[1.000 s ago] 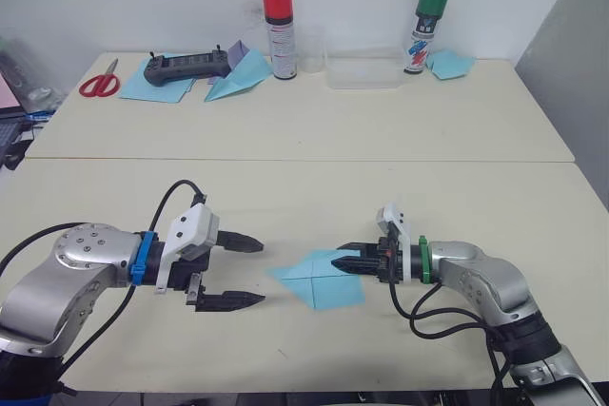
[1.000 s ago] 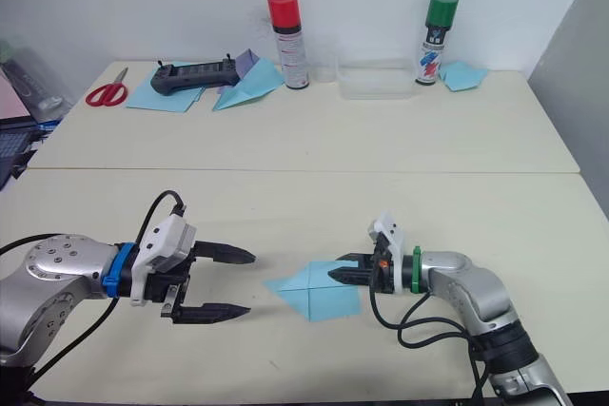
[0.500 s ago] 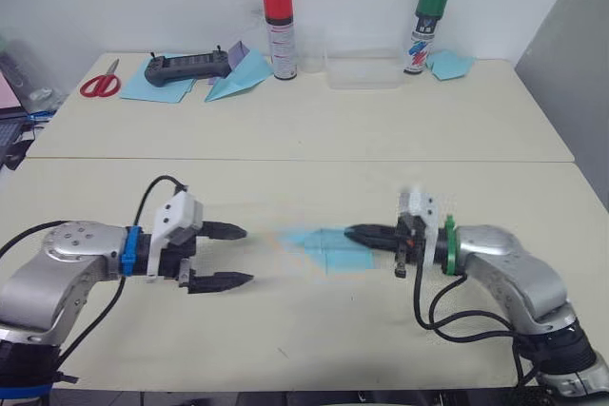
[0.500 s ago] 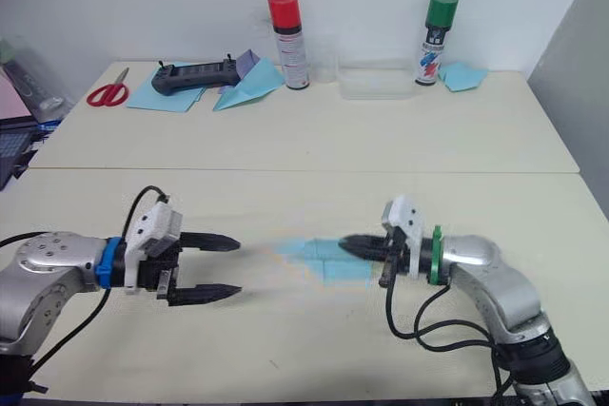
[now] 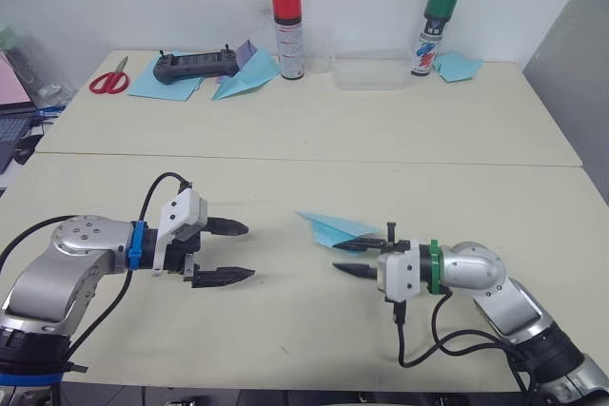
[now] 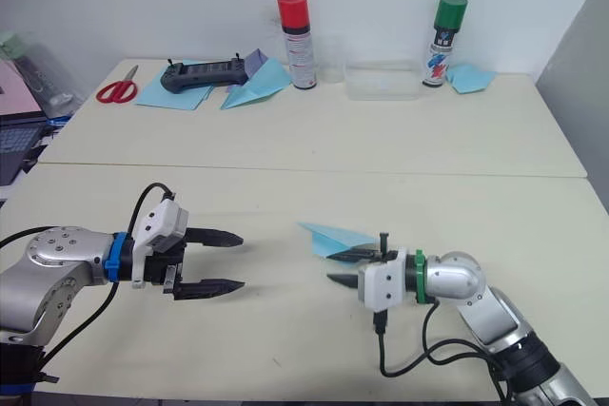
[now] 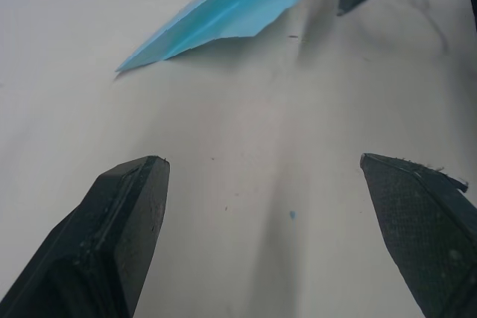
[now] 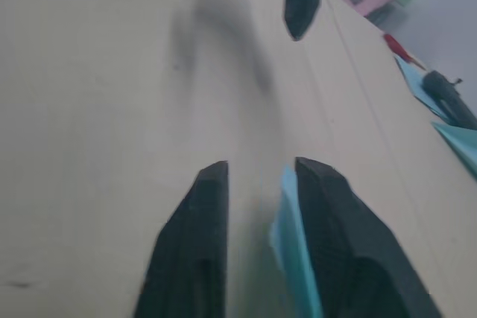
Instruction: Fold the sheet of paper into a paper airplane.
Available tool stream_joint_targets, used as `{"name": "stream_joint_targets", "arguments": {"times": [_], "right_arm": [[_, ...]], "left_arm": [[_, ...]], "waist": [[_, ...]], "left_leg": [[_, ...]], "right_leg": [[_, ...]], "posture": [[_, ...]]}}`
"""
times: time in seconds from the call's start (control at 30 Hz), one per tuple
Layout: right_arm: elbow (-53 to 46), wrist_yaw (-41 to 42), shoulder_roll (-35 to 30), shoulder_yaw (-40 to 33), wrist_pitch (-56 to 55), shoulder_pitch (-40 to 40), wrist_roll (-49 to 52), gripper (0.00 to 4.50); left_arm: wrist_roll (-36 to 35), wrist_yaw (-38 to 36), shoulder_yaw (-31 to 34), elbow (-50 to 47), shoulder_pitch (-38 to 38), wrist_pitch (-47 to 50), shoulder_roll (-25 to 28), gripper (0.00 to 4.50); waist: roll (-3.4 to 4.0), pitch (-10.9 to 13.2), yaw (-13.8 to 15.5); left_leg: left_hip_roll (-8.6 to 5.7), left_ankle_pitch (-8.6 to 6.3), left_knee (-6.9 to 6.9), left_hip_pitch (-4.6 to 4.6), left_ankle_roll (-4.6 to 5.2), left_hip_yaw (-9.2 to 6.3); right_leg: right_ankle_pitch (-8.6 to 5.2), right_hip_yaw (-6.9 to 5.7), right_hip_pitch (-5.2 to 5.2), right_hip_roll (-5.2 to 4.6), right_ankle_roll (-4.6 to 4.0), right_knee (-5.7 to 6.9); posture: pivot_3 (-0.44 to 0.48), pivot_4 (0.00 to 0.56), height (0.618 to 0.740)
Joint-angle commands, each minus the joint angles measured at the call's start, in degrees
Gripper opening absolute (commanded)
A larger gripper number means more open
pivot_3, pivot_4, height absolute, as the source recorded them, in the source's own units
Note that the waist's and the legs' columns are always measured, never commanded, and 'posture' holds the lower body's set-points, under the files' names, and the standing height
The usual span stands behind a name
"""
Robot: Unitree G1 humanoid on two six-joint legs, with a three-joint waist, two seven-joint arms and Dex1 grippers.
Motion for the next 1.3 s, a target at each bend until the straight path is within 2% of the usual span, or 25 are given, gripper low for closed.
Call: {"name": "stream_joint_targets", "arguments": {"times": [0.03, 0.1, 0.17, 0.27, 0.43, 0.73, 1.03, 1.13, 1.3], "right_arm": [[-2.51, 3.73, -3.48, -2.45, -3.81, 2.16, 5.95, 2.74], [-4.8, 6.76, -7.56, -5.18, -2.66, 4.8, 11.58, 2.74], [-6.94, 6.37, -8.75, -7.33, -0.51, 5.63, 14.48, 2.74], [-8.77, -0.18, -4.9, -8.93, 9.26, 2.88, 14.25, 2.74], [-8.58, -6.71, 4.23, -4.56, 25.49, -4.96, 9.61, 2.74], [-8.05, -8.26, 6.87, 3.73, 34.14, -4.06, -0.35, 2.74], [-8.61, -8.9, 5.04, 4.66, 37.12, -3.1, -7.47, 2.74], [-8.13, -9.09, 4.95, 3.97, 36.25, -3.66, -8.4, 2.16], [-7.51, -9.06, 5.22, 3.61, 34.27, -3.76, -8.47, 0.31]], "left_arm": [[-0.31, -0.14, -0.11, -1.43, -0.09, -0.25, -0.46, 4.5], [-0.21, 0.01, -0.18, -1.63, -0.13, -0.06, -0.66, 4.5], [-0.24, 0.11, -0.05, -1.69, -0.03, 0.02, -0.67, 4.5], [-0.38, 0.52, 0.27, -1.99, 0.27, 0.15, -0.81, 4.5], [-0.5, 1.5, 0.19, -3.69, 0.96, 0.82, -1.17, 4.5], [-0.88, 2.21, 1.13, -5.27, 1.95, 1.54, -0.8, 4.5], [-0.55, 2.92, 0.68, -5.59, 1.28, 1.24, -1.17, 4.5], [-0.54, 3.2, 0.57, -5.42, 0.74, 1.19, -1.5, 4.5], [-0.43, 3.57, 0.49, -5.19, 0.42, 0.86, -1.89, 4.5]], "waist": [[0.0, 0.0, 0.03], [0.01, 0.0, 0.09], [-0.01, 0.01, 0.22], [-0.01, 0.01, -0.34], [0.0, 0.01, -0.51], [0.0, 0.01, 0.41], [-0.01, 0.01, 0.17], [-0.01, 0.01, 0.16], [-0.01, 0.01, 0.1]], "left_leg": [[0.0, 0.0, 0.03, 0.01, 0.0, 0.0], [-0.01, 0.0, 0.1, 0.08, 0.0, -0.01], [-0.03, 0.0, 0.13, 0.17, 0.0, 0.0], [0.02, 0.01, 0.15, 0.41, 0.02, -0.01], [0.06, 0.14, 0.22, 0.59, 0.04, -0.04], [-0.02, 0.14, 0.25, 0.23, 0.03, -0.03], [0.01, 0.14, 0.38, 0.26, 0.03, -0.02], [0.01, 0.14, 0.4, 0.25, 0.03, -0.02], [0.01, 0.14, 0.41, 0.25, 0.03, -0.02]], "right_leg": [[0.0, 0.0, 0.0, 0.0, 0.0, 0.06], [0.0, 0.0, 0.07, 0.0, 0.0, 0.16], [-0.01, 0.02, 0.16, -0.01, 0.01, 0.22], [-0.09, 0.05, 0.31, 0.05, 0.15, 0.33], [-0.09, 0.11, 0.29, 0.16, 0.13, 0.73], [0.04, 0.04, 0.03, 0.04, -0.08, 0.67], [-0.1, 0.06, 0.05, 0.08, 0.15, 0.71], [-0.1, 0.06, 0.05, 0.09, 0.16, 0.71], [-0.1, 0.06, 0.05, 0.08, 0.16, 0.71]], "posture": [[0.0, 0.15, 0.74], [0.0, 0.15, 0.74], [0.0, 0.15, 0.74], [0.0, 0.15, 0.74], [0.0, 0.15, 0.74], [0.0, 0.15, 0.74], [0.0, 0.15, 0.74], [0.0, 0.15, 0.74], [0.0, 0.15, 0.74]]}}
